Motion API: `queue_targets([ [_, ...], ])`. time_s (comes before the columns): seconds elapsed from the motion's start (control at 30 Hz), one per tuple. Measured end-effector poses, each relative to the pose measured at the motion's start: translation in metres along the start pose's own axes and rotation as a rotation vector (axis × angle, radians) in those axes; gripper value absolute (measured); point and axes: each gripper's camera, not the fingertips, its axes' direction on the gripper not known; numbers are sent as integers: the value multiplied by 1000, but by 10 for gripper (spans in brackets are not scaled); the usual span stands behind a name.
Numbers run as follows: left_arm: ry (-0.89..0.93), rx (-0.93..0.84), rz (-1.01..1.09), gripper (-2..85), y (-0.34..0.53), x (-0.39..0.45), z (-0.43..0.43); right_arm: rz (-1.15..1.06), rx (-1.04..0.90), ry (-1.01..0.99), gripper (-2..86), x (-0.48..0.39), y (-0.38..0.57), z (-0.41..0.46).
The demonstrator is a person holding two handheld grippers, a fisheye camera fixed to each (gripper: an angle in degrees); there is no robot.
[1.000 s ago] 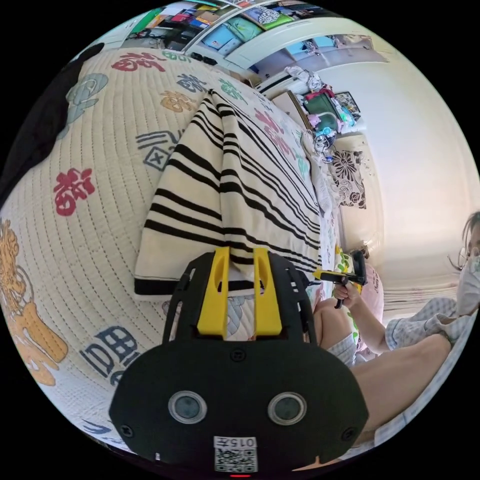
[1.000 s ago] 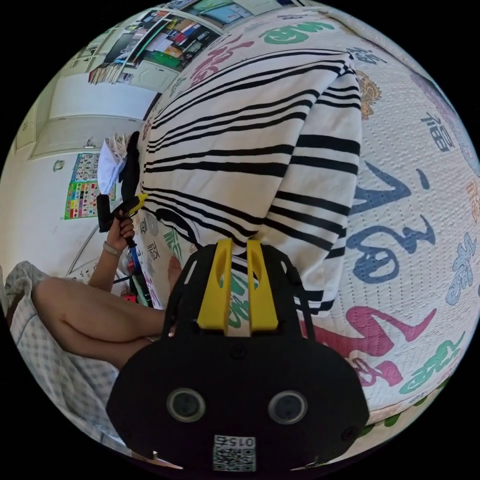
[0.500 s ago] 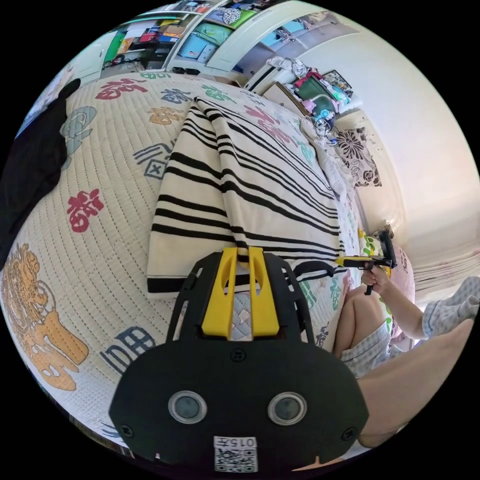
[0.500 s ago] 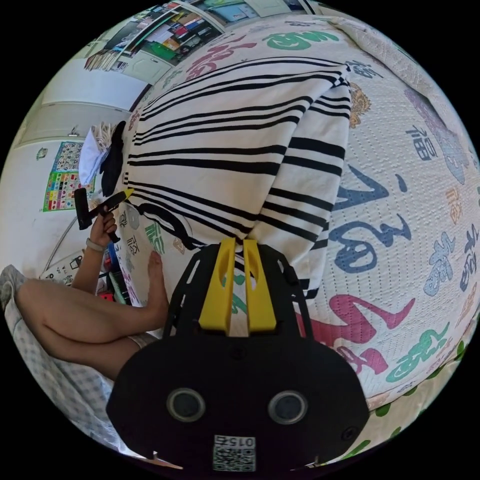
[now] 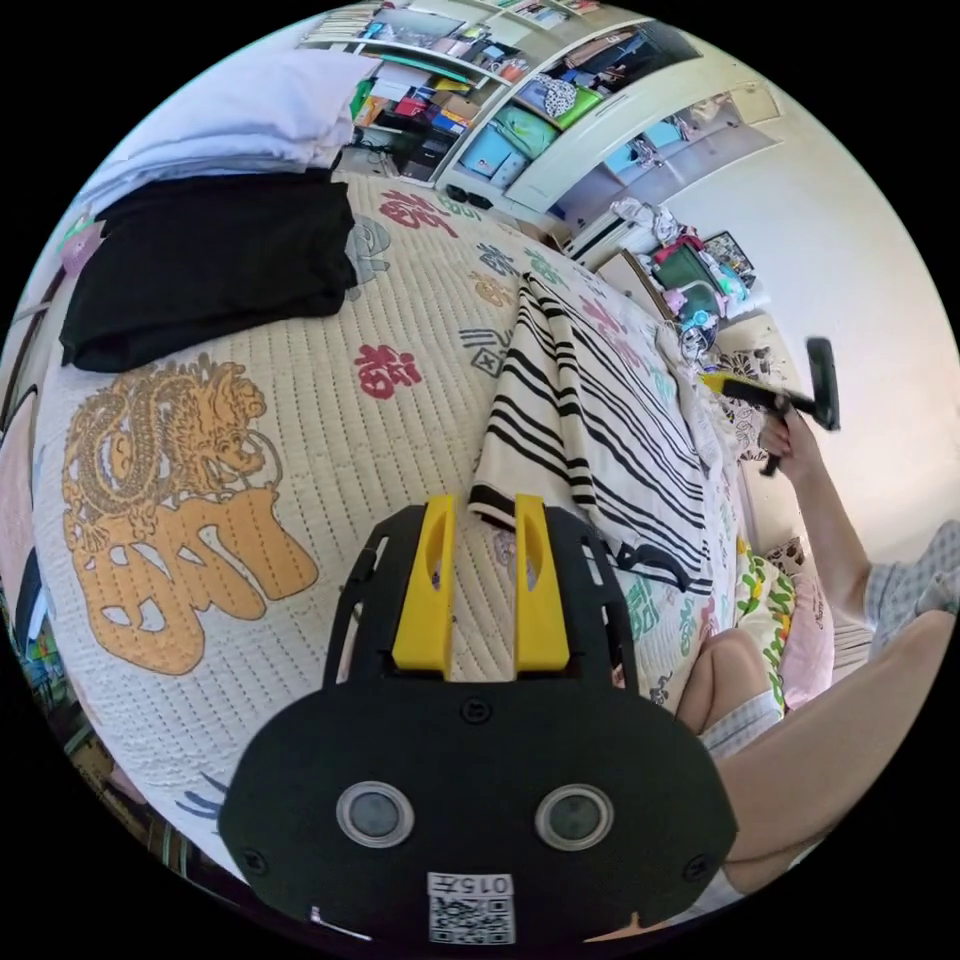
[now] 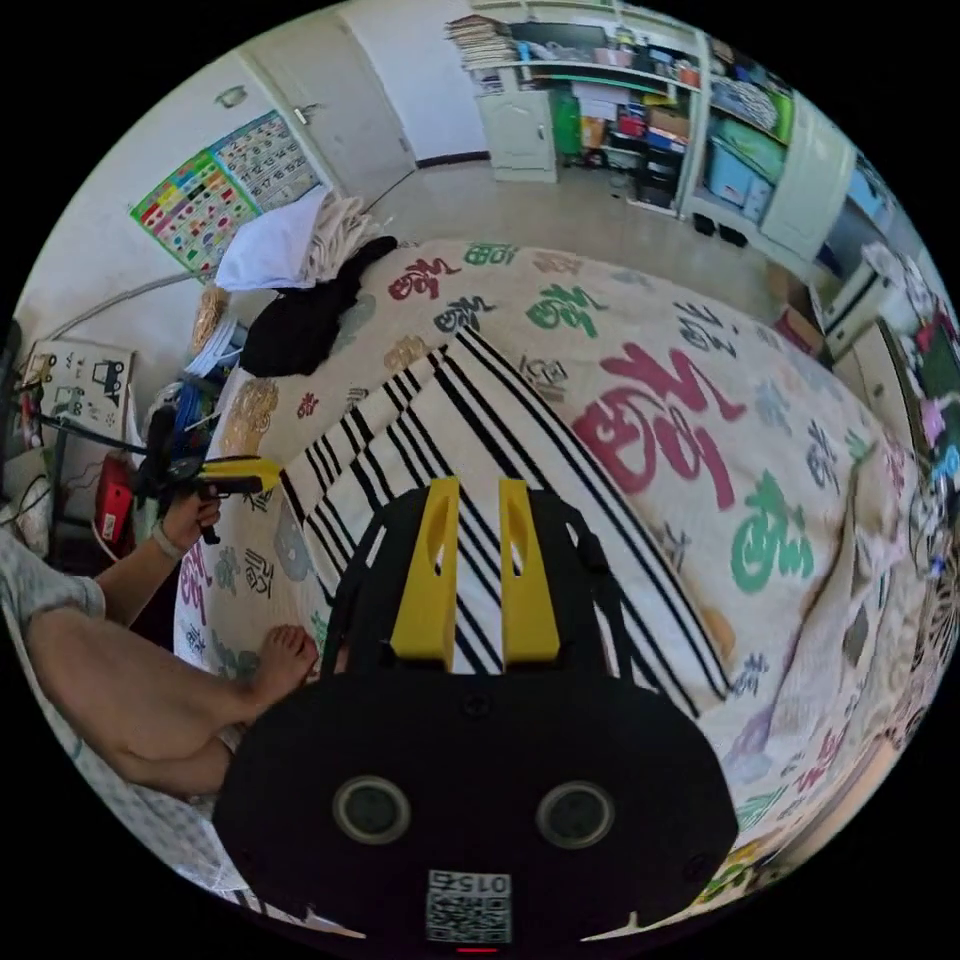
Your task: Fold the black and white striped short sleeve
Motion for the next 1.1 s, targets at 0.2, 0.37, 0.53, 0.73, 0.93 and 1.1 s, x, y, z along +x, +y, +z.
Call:
queue_targets([
  [0.2, 38, -11, 21, 83, 7, -2, 21, -142, -140, 17, 82, -51, -152, 70],
  [0.37, 109, 43, -38, 81, 15, -20, 19, -190, -243, 134, 85, -80, -228, 120],
  [0.53, 134, 9, -7, 57, 19, -17, 32, -197, -337, 153, 74, -89, -261, 149],
  [0.73, 224, 3, -45, -3, 24, -25, 46, -253, -407, 149, -1, -97, -274, 159],
  [0.93, 287, 90, -53, -8, 32, -31, 26, -218, -349, 96, -10, -96, -279, 139],
  [1.1, 214, 213, 58, -8, 36, -10, -16, -212, -180, -33, -10, -93, -267, 88],
])
